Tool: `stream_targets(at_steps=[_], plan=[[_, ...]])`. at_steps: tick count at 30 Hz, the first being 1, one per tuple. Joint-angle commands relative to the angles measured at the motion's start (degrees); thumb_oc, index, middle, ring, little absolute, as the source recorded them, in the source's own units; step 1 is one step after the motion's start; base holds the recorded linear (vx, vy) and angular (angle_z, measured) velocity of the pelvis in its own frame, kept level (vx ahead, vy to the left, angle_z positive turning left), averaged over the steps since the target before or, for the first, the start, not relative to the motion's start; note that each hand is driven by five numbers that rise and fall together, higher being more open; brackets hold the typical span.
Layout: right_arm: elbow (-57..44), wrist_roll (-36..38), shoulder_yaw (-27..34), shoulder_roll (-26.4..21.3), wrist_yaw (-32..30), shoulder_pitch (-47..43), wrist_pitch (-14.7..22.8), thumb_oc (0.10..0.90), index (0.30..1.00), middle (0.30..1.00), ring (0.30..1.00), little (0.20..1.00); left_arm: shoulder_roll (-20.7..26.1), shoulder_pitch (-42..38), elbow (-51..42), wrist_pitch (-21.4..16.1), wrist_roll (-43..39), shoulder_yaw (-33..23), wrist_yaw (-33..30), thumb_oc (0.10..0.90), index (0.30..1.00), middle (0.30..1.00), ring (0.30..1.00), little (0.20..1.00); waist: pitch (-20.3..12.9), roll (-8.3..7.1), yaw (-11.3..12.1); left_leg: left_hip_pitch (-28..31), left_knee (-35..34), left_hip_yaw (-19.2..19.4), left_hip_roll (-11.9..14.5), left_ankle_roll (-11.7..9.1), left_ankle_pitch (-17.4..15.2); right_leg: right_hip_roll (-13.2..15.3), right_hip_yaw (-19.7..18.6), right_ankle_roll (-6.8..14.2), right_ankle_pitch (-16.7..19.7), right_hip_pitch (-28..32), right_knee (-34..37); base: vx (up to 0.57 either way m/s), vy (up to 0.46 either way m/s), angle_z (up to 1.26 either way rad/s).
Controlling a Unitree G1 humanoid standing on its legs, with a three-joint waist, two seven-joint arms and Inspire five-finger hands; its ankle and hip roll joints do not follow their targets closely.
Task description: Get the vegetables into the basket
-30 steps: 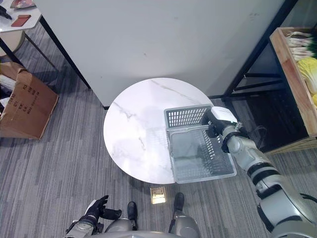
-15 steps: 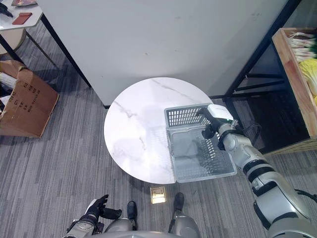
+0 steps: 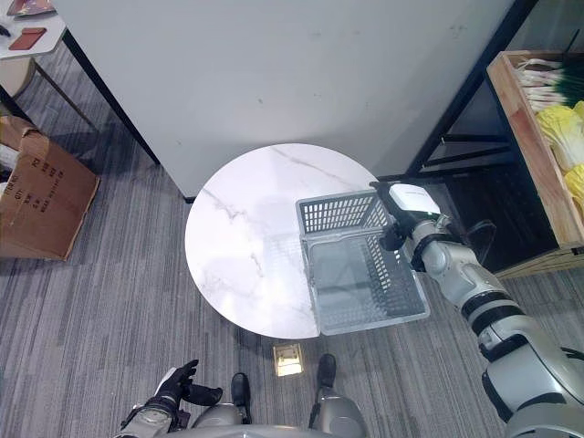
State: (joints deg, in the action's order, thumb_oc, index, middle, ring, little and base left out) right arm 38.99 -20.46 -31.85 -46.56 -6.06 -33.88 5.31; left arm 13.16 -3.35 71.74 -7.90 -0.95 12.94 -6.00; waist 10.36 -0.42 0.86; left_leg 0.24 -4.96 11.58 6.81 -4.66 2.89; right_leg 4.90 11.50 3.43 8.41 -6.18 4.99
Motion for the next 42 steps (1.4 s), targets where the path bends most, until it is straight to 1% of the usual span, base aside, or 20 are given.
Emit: stream_targets(at_steps=[1, 3, 4, 5, 6, 10, 13, 14, 16, 26, 29, 31, 32, 33, 34, 37, 39, 40, 41, 42], plan=[[0.17, 0.09, 1.67, -0.58, -2.57, -5.34, 1.37, 0.900, 1.000, 1.000, 1.000, 1.000, 2.67, 2.29, 3.80, 0.49, 1.86, 2.75, 0.17, 0.900, 1.000, 1.000, 1.000, 1.000, -0.64, -3.94, 1.40, 0.04, -0.04, -1.27, 1.36, -2.98, 0.14, 7.11, -0.75, 7.54, 1.83, 1.50, 0.01, 0.00, 0.000, 0.00], [0.39, 0.19, 1.68, -0.10, -2.96, -5.59, 1.32, 0.900, 1.000, 1.000, 1.000, 1.000, 2.66, 2.32, 3.75, 0.46, 1.74, 2.83, 0.04, 0.900, 1.000, 1.000, 1.000, 1.000, -0.56, -3.76, 1.50, -0.11, -0.04, -1.28, 1.38, -2.98, 0.21, 7.15, -0.71, 7.53, 1.88, 1.38, 0.01, 0.00, 0.000, 0.00], [0.64, 0.06, 1.43, 0.39, -3.25, -5.85, 1.37, 0.739, 0.775, 0.775, 0.775, 0.775, 2.58, 2.19, 3.70, 0.39, 1.70, 3.04, -0.15, 0.900, 1.000, 1.000, 1.000, 1.000, -0.52, -3.63, 1.53, -0.21, -0.04, -1.34, 1.35, -2.97, 0.23, 7.16, -0.60, 7.56, 1.90, 1.32, 0.01, 0.00, 0.000, 0.00], [0.90, 0.02, 1.44, 0.65, -3.44, -5.89, 1.36, 0.445, 0.363, 0.363, 0.363, 0.363, 2.56, 2.17, 3.64, 0.36, 1.71, 3.16, -0.23, 0.900, 1.000, 1.000, 1.000, 1.000, -0.52, -3.59, 1.58, -0.24, -0.04, -1.36, 1.37, -2.96, 0.24, 7.19, -0.52, 7.58, 1.90, 1.36, 0.01, 0.00, 0.000, 0.00], [1.16, -0.14, 1.29, 1.01, -3.67, -5.99, 1.36, 0.400, 0.300, 0.300, 0.300, 0.300, 2.54, 2.15, 3.60, 0.30, 1.70, 3.22, -0.22, 0.900, 1.000, 1.000, 1.000, 1.000, -0.49, -3.61, 1.64, -0.28, -0.04, -1.38, 1.35, -2.95, 0.22, 7.21, -0.52, 7.59, 1.94, 1.37, 0.01, 0.00, 0.000, 0.00], [5.42, -0.36, -0.04, 2.61, -3.50, -6.20, 1.26, 0.400, 0.300, 0.300, 0.300, 0.300, 2.39, 1.90, 3.57, 0.32, 1.60, 3.59, -0.46, 0.900, 1.000, 1.000, 1.000, 1.000, -0.48, -3.55, 1.92, -0.45, -0.04, -1.59, 1.20, -2.86, 0.23, 7.31, -0.35, 7.57, 1.90, 1.37, 0.01, 0.00, 0.000, 0.00], [11.96, -1.22, -1.28, 3.88, -3.51, -6.42, 0.77, 0.400, 0.300, 0.300, 0.300, 0.300, 2.29, 2.12, 3.73, 0.10, 1.26, 4.06, -0.39, 0.900, 1.000, 1.000, 1.000, 1.000, -0.52, -3.38, 2.29, -0.53, -0.04, -1.91, 1.05, -2.75, 0.23, 7.50, -0.09, 7.59, 1.96, 1.58, 0.01, 0.00, 0.000, 0.00], [11.97, -1.22, -1.29, 3.89, -3.51, -6.43, 0.77, 0.400, 0.300, 0.300, 0.300, 0.300, 2.29, 2.12, 3.73, 0.10, 1.27, 4.06, -0.39, 0.900, 1.000, 1.000, 1.000, 1.000, -0.52, -3.38, 2.29, -0.53, -0.04, -1.91, 1.05, -2.75, 0.23, 7.50, -0.09, 7.59, 1.96, 1.58, 0.01, 0.00, 0.000, 0.00], [15.77, -1.20, -0.76, 4.46, -4.27, -5.98, 0.53, 0.400, 0.300, 0.300, 0.300, 0.300, 2.18, 2.08, 3.84, 0.01, 1.26, 4.35, -0.43, 0.900, 1.000, 1.000, 1.000, 1.000, -0.58, -3.29, 2.47, -0.60, -0.04, -2.10, 0.77, -2.58, 0.17, 7.68, -0.01, 7.66, 1.99, 1.73, 0.01, 0.00, 0.000, 0.00], [20.19, 0.10, 0.28, 4.19, -4.29, -5.48, 0.40, 0.400, 0.300, 0.300, 0.300, 0.300, 2.16, 2.03, 4.09, -0.11, 1.36, 4.93, -0.09, 0.900, 1.000, 1.000, 1.000, 1.000, -0.94, -3.50, 2.37, -0.32, -0.04, -2.12, 0.63, -2.53, 0.09, 7.71, 0.20, 7.71, 2.03, 2.07, 0.01, 0.00, 0.002, 0.01], [16.66, 1.40, 1.42, 2.57, -4.20, -4.87, 0.67, 0.400, 0.300, 0.300, 0.300, 0.300, 2.19, 2.07, 4.09, -0.03, 1.24, 4.57, 0.02, 0.900, 1.000, 1.000, 1.000, 1.000, -1.08, -3.66, 2.03, -0.13, -0.04, -2.06, 0.72, -2.55, 0.05, 7.62, 0.10, 7.66, 1.99, 2.15, 0.01, 0.00, 0.000, 0.00], [10.01, 3.08, 3.10, 0.68, -4.15, -4.11, 1.17, 0.400, 0.300, 0.300, 0.300, 0.300, 2.27, 2.23, 4.11, 0.09, 1.18, 3.99, 0.03, 0.900, 1.000, 1.000, 1.000, 1.000, -1.22, -3.81, 1.62, 0.08, -0.04, -1.90, 0.84, -2.58, -0.03, 7.54, -0.14, 7.64, 1.93, 2.18, 0.01, 0.00, 0.000, 0.00], [9.78, 3.08, 3.27, 0.58, -4.07, -3.90, 1.06, 0.400, 0.300, 0.300, 0.300, 0.300, 2.28, 2.23, 4.10, 0.10, 1.18, 4.06, 0.03, 0.900, 1.000, 1.000, 1.000, 1.000, -1.21, -3.81, 1.70, 0.11, -0.04, -1.89, 0.85, -2.59, -0.04, 7.53, -0.14, 7.64, 1.93, 2.21, 0.01, 0.00, 0.000, 0.00], [6.24, 3.63, 4.44, -0.59, -4.06, -3.03, 1.40, 0.400, 0.300, 0.300, 0.300, 0.300, 2.37, 2.31, 4.08, 0.14, 1.13, 3.50, 0.02, 0.900, 1.000, 1.000, 1.000, 1.000, -1.29, -3.88, 1.47, 0.25, -0.04, -1.79, 0.87, -2.59, -0.12, 7.47, -0.23, 7.62, 1.90, 2.25, 0.01, 0.01, -0.005, -0.03], [-0.46, 5.17, 7.19, -2.81, -4.26, -1.29, 2.25, 0.400, 0.300, 0.300, 0.300, 0.300, 2.37, 2.42, 4.00, 0.25, 1.35, 2.60, 0.07, 0.900, 1.000, 1.000, 1.000, 1.000, -1.40, -3.95, 0.90, 0.45, -0.04, -1.53, 0.95, -2.63, -0.18, 7.39, -0.40, 7.66, 1.88, 2.25, 0.01, 0.01, -0.006, -0.04], [-9.18, 8.41, 11.87, -5.25, -3.79, 2.36, 3.74, 0.400, 0.300, 0.300, 0.300, 0.300, 2.42, 2.53, 3.94, 0.41, 1.68, 1.25, 0.12, 0.900, 1.000, 1.000, 1.000, 1.000, -1.62, -4.02, 0.32, 0.83, -0.04, -1.15, 1.14, -2.66, -0.30, 7.28, -0.61, 7.63, 1.79, 2.35, 0.01, 0.01, -0.005, -0.05], [-9.42, 8.41, 12.14, -5.33, -3.71, 2.66, 3.65, 0.400, 0.300, 0.300, 0.300, 0.300, 2.45, 2.52, 3.94, 0.41, 1.68, 1.36, 0.12, 0.900, 1.000, 1.000, 1.000, 1.000, -1.61, -4.03, 0.43, 0.86, -0.04, -1.15, 1.14, -2.67, -0.30, 7.27, -0.61, 7.63, 1.78, 2.37, 0.01, 0.01, -0.004, -0.05], [-16.03, 15.99, 16.81, -5.66, -1.18, 7.00, 5.52, 0.400, 0.300, 0.300, 0.300, 0.300, 2.56, 2.73, 3.88, 0.49, 2.02, 0.09, 0.34, 0.900, 1.000, 1.000, 1.000, 1.000, -1.98, -4.08, -0.11, 1.24, -0.04, -0.81, 1.25, -2.69, -0.46, 7.11, -0.79, 7.60, 1.62, 2.50, 0.01, 0.00, 0.000, 0.00], [-16.24, 16.03, 17.08, -5.71, -1.09, 7.30, 5.45, 0.400, 0.300, 0.300, 0.300, 0.300, 2.60, 2.73, 3.87, 0.49, 2.02, 0.20, 0.35, 0.900, 1.000, 1.000, 1.000, 1.000, -1.99, -4.11, 0.01, 1.26, -0.04, -0.80, 1.25, -2.70, -0.47, 7.11, -0.80, 7.60, 1.61, 2.52, 0.01, 0.00, 0.000, 0.00], [-18.57, 20.49, 19.29, -5.22, 0.13, 9.61, 6.25, 0.400, 0.300, 0.300, 0.300, 0.300, 2.64, 2.96, 3.95, 0.58, 2.42, -0.52, 0.67, 0.900, 1.000, 1.000, 1.000, 1.000, -2.21, -4.14, -0.19, 1.66, -0.04, -0.60, 1.24, -2.66, -0.58, 7.01, -0.84, 7.61, 1.49, 2.74, 0.01, 0.00, 0.000, 0.00]])
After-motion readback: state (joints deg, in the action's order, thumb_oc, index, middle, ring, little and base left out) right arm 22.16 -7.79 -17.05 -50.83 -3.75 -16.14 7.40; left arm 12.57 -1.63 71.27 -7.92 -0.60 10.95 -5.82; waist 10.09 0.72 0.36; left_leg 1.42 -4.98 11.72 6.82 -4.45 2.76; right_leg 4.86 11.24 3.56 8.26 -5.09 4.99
